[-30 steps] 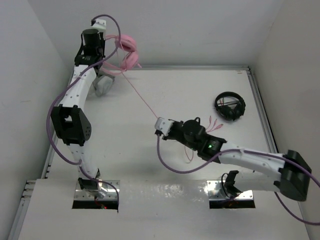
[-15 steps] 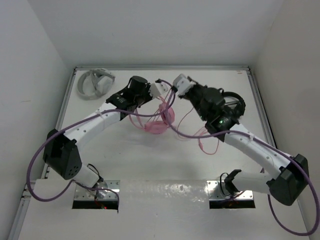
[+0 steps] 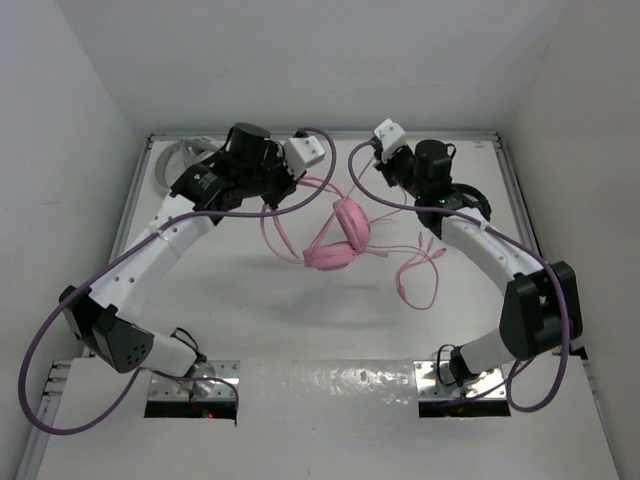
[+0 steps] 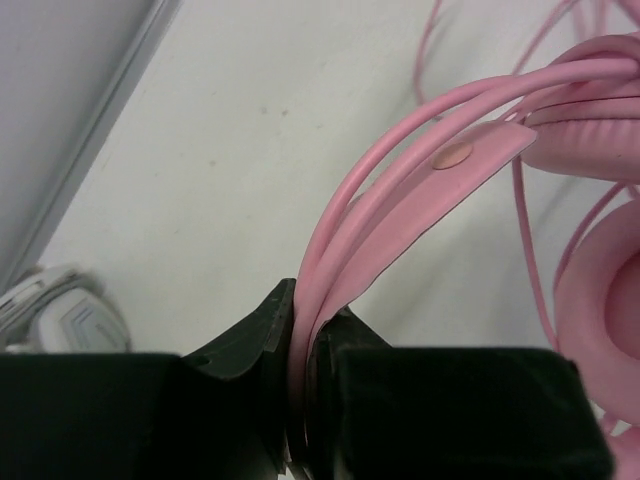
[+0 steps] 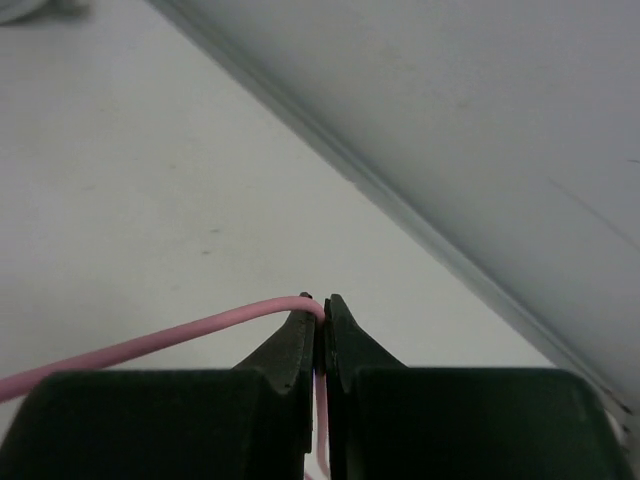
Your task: Wrap the headphones
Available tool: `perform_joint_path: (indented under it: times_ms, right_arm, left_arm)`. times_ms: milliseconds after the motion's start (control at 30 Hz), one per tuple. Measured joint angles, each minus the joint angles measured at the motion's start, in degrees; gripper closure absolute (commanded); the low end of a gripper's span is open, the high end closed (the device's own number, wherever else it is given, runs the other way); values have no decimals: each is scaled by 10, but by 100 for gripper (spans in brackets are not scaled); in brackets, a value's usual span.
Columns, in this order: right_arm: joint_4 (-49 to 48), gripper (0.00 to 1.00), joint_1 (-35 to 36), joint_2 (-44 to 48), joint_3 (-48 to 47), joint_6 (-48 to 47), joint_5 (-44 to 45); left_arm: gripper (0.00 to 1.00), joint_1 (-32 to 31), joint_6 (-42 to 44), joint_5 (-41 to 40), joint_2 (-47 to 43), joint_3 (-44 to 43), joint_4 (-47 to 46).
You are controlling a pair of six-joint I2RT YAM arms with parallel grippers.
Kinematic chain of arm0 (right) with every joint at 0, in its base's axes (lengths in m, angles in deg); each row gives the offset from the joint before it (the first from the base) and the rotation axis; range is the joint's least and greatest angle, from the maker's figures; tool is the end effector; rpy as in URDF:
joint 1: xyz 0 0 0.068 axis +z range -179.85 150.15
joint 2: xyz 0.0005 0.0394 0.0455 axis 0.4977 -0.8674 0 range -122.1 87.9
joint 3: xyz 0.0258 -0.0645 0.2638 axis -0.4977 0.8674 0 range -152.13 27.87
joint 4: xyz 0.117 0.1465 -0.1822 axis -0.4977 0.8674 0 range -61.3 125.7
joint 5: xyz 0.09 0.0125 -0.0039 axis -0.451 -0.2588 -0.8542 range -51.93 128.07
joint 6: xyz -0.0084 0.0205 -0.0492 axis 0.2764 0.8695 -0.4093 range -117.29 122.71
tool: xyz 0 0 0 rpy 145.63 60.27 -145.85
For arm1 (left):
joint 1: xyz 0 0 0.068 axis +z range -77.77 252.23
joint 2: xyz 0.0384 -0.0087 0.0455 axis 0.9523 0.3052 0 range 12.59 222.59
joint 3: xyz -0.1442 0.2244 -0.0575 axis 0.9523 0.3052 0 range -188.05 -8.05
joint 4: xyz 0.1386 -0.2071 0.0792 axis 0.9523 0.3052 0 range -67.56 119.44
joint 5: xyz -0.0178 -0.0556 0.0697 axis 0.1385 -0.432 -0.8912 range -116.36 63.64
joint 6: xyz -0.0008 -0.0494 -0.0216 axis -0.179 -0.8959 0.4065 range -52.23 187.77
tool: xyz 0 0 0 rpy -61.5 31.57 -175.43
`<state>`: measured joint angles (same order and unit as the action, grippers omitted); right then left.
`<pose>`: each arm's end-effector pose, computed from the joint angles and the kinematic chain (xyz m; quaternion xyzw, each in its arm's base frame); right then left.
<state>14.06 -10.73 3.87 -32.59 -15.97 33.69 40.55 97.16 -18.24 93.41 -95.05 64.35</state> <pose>0.3291 0.1170 0.3161 -0.2695 0.7105 0.0316 0.6493 0.2558 -0.1639 0.3965 0.4788 0.7482 -0.0720 0.4536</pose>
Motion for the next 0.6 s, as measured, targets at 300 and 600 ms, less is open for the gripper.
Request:
perform_joint_path:
  times_ms: [300,600]
  right_arm:
    - [-124,61,13,-91,78,139,-216]
    - [-278,39,33,-201,129,275,-247]
  left_arm:
    - [100,2,-109,135,43,-260,115]
    - [100,22,-223,170,99,-493,125]
